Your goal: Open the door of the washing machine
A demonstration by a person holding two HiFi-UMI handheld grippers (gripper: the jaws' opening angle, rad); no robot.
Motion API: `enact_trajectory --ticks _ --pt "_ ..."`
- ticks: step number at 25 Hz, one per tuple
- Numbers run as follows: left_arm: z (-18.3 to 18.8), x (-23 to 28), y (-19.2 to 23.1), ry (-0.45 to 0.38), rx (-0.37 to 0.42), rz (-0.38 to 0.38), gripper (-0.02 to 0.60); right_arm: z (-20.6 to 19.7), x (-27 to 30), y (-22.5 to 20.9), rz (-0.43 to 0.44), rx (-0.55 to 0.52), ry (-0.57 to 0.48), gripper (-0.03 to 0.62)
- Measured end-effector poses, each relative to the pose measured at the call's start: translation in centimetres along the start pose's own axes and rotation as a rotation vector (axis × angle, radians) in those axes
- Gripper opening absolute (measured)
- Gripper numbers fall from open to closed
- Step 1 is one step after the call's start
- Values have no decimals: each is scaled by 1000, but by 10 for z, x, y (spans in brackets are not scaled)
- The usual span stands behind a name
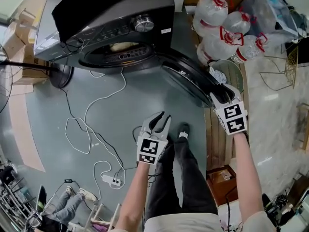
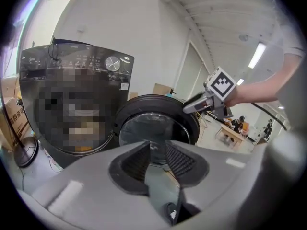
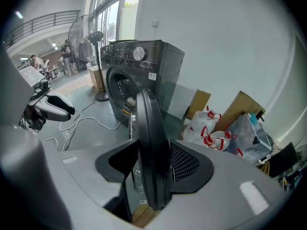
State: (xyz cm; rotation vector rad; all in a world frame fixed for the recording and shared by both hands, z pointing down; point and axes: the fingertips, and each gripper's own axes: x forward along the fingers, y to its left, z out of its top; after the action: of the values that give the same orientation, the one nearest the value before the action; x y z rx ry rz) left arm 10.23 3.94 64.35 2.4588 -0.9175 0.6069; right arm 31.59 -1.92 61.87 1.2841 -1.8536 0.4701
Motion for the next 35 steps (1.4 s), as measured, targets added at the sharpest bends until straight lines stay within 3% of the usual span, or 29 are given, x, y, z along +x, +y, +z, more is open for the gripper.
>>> enact_trajectory --ticks 9,19,28,32,35 --pt "1 -8 17 18 4 45 154 7 12 -38 -31 -96 62 194" --pt "-2 -15 25 10 -1 79 57 20 30 -75 -70 -200 88 210" --pt "-2 -13 16 22 -11 27 57 30 39 -99 -110 -254 130 209" --pt "-8 -17 25 4 -76 31 57 30 41 -99 -113 -257 115 210" --pt "-6 -18 32 1 -82 53 57 30 42 -98 -118 -255 101 210"
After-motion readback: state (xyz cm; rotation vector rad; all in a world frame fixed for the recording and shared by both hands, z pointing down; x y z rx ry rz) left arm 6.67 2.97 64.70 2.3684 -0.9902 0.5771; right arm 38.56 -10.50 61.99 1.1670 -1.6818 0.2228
